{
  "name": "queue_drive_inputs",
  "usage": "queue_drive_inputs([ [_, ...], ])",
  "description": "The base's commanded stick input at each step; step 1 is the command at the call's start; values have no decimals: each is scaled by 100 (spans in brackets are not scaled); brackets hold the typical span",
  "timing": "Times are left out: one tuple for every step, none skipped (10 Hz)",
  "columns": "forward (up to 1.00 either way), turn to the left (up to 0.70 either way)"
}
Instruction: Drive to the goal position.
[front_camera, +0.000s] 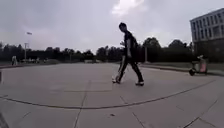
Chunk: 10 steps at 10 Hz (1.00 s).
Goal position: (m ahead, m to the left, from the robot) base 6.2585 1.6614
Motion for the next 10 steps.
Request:
queue_drive_inputs([
  [70,0],
  [70,0],
  [70,0],
  [70,0],
  [70,0],
  [70,0],
  [70,0],
  [70,0],
  [70,0],
  [70,0],
])
